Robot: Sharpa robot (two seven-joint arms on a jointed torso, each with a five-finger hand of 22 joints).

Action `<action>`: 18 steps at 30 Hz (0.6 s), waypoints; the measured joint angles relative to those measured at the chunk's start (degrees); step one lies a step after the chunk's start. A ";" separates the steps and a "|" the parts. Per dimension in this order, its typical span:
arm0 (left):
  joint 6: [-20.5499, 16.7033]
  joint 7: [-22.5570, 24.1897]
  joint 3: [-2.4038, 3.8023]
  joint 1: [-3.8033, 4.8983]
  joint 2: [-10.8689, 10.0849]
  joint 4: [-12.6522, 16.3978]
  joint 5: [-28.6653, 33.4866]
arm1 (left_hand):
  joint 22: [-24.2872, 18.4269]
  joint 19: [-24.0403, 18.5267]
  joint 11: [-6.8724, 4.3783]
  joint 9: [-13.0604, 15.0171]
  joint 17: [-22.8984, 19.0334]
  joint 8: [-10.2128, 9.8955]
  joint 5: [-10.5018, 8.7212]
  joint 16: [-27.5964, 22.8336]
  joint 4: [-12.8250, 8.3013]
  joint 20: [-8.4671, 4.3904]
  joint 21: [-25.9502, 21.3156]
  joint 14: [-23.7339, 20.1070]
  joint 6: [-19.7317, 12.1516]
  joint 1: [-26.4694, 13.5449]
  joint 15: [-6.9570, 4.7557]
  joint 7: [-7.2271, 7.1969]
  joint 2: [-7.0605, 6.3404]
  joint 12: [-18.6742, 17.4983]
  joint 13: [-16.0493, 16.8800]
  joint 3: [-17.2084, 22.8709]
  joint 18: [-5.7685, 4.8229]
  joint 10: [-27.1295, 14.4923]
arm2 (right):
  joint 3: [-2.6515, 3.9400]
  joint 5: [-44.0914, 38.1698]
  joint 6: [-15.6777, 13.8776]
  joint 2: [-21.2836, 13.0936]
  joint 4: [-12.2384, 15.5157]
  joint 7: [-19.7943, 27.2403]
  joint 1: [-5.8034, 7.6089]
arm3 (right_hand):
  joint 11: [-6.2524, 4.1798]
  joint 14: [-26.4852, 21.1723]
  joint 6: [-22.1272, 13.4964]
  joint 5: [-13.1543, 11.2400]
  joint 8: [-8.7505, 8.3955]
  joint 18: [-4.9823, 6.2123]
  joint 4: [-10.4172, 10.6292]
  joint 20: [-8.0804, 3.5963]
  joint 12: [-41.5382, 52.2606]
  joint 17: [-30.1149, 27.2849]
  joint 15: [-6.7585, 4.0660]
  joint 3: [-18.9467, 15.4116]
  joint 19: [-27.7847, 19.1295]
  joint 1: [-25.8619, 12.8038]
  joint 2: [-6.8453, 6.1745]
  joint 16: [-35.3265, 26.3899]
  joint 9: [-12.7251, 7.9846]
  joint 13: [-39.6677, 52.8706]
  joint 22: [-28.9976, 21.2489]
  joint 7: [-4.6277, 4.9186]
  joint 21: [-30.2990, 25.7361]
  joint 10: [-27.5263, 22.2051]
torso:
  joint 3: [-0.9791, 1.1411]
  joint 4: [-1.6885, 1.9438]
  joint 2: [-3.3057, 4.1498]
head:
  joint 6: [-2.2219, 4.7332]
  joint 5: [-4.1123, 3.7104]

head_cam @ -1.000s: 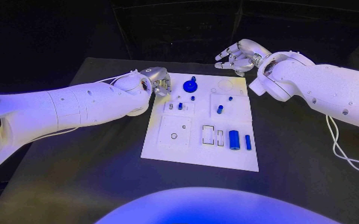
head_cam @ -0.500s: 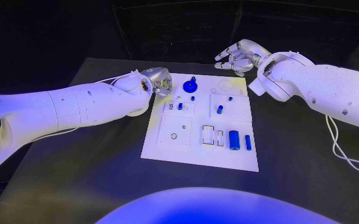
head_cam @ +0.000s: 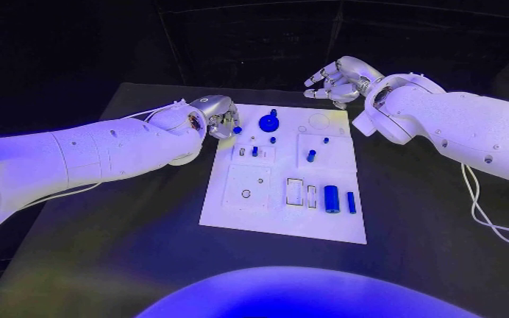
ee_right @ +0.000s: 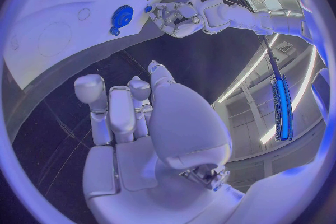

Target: Assemble the parts on the task board

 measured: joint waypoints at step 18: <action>3.26 12.54 0.04 0.42 1.22 -5.49 -6.69 | -2.54 -2.64 0.90 -2.51 -4.50 -3.12 0.00 -2.87 -0.95 1.27 -5.60 -4.28 -0.04 4.01 1.20 0.04 1.57 0.65 -0.35 -4.06 0.87 -3.92 | 0.00 0.00 0.05 -0.02 -0.05 0.01 -0.14 | 0.00 0.00 0.00 0.00 0.00 0.00 0.00 0.00 0.00 0.00 0.00 0.00 0.00 0.00 0.00 0.00 0.00 0.01 0.00 0.00 0.00 0.00 | -0.02 -0.12 0.03 | 0.27 -0.05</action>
